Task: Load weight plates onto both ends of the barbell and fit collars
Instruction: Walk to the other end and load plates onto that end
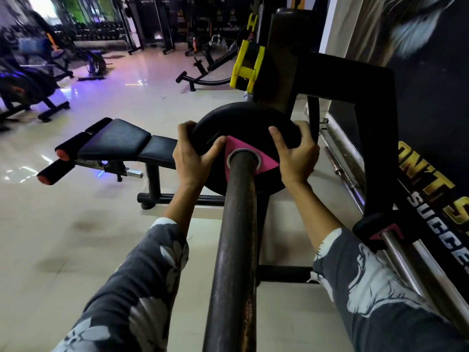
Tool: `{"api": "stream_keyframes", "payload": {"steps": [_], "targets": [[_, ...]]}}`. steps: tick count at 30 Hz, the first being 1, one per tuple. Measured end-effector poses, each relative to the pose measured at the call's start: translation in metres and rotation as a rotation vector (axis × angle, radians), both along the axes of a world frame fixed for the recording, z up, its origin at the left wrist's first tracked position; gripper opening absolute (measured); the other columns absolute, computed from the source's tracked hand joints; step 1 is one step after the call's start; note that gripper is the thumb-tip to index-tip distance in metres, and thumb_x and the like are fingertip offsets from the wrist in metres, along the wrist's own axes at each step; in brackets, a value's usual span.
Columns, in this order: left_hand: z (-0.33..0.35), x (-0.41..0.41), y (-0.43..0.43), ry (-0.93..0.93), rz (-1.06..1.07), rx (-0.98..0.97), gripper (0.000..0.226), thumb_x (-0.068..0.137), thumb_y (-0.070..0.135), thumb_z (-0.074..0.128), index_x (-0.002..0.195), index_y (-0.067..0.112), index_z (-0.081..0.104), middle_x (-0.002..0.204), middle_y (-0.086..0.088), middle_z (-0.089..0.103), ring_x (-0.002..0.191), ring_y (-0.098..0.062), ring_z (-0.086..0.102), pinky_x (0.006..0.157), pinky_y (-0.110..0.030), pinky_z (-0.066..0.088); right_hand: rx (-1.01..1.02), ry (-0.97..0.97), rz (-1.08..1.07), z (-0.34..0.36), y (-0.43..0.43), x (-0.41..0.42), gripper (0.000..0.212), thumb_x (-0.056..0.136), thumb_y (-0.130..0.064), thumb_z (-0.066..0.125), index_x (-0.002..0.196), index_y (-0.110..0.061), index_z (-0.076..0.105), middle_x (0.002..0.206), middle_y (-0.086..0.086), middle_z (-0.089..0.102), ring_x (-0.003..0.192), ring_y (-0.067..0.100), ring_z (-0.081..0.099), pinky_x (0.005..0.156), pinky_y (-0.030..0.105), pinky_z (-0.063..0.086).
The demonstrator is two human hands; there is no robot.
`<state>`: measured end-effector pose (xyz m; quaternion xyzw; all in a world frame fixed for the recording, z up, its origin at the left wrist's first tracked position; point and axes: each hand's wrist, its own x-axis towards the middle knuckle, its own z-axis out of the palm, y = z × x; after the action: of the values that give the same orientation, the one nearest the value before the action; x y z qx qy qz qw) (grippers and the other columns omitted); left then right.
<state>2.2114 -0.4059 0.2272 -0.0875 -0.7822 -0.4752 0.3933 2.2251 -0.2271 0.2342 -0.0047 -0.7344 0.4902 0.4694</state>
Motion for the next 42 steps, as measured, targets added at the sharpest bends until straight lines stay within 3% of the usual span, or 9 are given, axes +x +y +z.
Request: {"api": "stream_keyframes", "payload": {"steps": [3, 8, 14, 18, 22, 30, 34, 38, 42], "targets": [[-0.005, 0.015, -0.002, -0.004, 0.056, -0.111, 0.062, 0.079, 0.045, 0.060, 0.122, 0.002, 0.046, 0.116, -0.014, 0.058, 0.105, -0.020, 0.053, 0.085, -0.022, 0.040, 0.121, -0.070, 0.050, -0.004, 0.004, 0.011, 0.060, 0.081, -0.050, 0.054, 0.118, -0.003, 0.052, 0.118, 0.013, 0.060, 0.104, 0.005, 0.049, 0.079, 0.000, 0.037], [-0.020, 0.058, -0.013, 0.045, 0.062, -0.311, 0.052, 0.085, 0.041, 0.056, 0.123, 0.005, 0.048, 0.124, -0.016, 0.055, 0.114, -0.023, 0.049, 0.091, -0.037, 0.044, 0.273, -0.085, 0.006, -0.036, -0.004, 0.061, 0.060, 0.086, -0.040, 0.052, 0.132, -0.002, 0.040, 0.139, 0.020, 0.042, 0.129, 0.022, 0.039, 0.102, 0.027, 0.037], [-0.029, 0.140, -0.018, -0.003, -0.039, -0.385, 0.054, 0.087, 0.050, 0.048, 0.118, 0.005, 0.052, 0.116, -0.013, 0.059, 0.104, -0.015, 0.052, 0.084, -0.017, 0.037, 0.272, -0.203, 0.119, -0.062, -0.021, 0.154, 0.059, 0.085, -0.046, 0.048, 0.130, -0.009, 0.042, 0.136, 0.013, 0.048, 0.126, 0.021, 0.044, 0.104, 0.032, 0.035], [-0.033, 0.211, -0.028, -0.033, -0.058, -0.358, 0.050, 0.087, 0.047, 0.047, 0.118, 0.009, 0.053, 0.117, -0.009, 0.060, 0.101, -0.018, 0.057, 0.074, -0.021, 0.038, 0.263, -0.220, 0.133, -0.063, -0.036, 0.227, 0.059, 0.086, -0.053, 0.044, 0.129, -0.013, 0.043, 0.134, 0.009, 0.049, 0.125, 0.015, 0.041, 0.103, 0.028, 0.031], [-0.037, 0.298, -0.040, -0.015, -0.113, -0.338, 0.044, 0.089, 0.049, 0.044, 0.110, 0.011, 0.053, 0.106, -0.010, 0.064, 0.086, 0.000, 0.046, 0.059, -0.010, 0.031, 0.238, -0.202, 0.094, -0.065, -0.055, 0.312, 0.049, 0.088, -0.045, 0.044, 0.126, -0.015, 0.048, 0.130, 0.007, 0.053, 0.124, 0.017, 0.045, 0.104, 0.032, 0.036], [-0.069, 0.424, -0.050, -0.106, -0.229, -0.337, 0.035, 0.090, 0.043, 0.044, 0.104, 0.013, 0.057, 0.098, -0.006, 0.066, 0.087, -0.017, 0.060, 0.069, -0.027, 0.046, 0.210, -0.298, 0.091, -0.080, -0.070, 0.453, 0.050, 0.088, -0.049, 0.041, 0.110, -0.008, 0.057, 0.110, 0.010, 0.062, 0.105, 0.022, 0.057, 0.088, 0.019, 0.039], [-0.085, 0.453, -0.031, -0.200, -0.268, -0.380, 0.039, 0.089, 0.048, 0.041, 0.100, 0.014, 0.057, 0.096, -0.006, 0.065, 0.088, -0.021, 0.060, 0.070, -0.039, 0.051, 0.195, -0.406, 0.071, -0.095, -0.056, 0.489, 0.047, 0.087, -0.049, 0.039, 0.108, -0.011, 0.058, 0.110, 0.006, 0.062, 0.102, 0.020, 0.058, 0.080, 0.025, 0.048], [-0.102, 0.464, 0.002, -0.225, -0.335, -0.432, 0.045, 0.088, 0.052, 0.037, 0.100, 0.014, 0.058, 0.095, -0.003, 0.065, 0.088, -0.018, 0.059, 0.068, -0.032, 0.049, 0.277, -0.505, 0.010, -0.108, -0.025, 0.509, 0.047, 0.087, -0.049, 0.036, 0.105, -0.012, 0.059, 0.108, 0.004, 0.063, 0.099, 0.020, 0.059, 0.073, 0.011, 0.033], [-0.124, 0.457, 0.059, -0.265, -0.426, -0.472, 0.047, 0.088, 0.053, 0.036, 0.098, 0.012, 0.058, 0.087, -0.004, 0.061, 0.079, -0.018, 0.057, 0.062, -0.031, 0.047, 0.305, -0.598, -0.096, -0.123, 0.031, 0.513, 0.043, 0.088, -0.046, 0.040, 0.106, -0.012, 0.060, 0.109, 0.005, 0.065, 0.102, 0.021, 0.059, 0.077, 0.019, 0.038]]}}
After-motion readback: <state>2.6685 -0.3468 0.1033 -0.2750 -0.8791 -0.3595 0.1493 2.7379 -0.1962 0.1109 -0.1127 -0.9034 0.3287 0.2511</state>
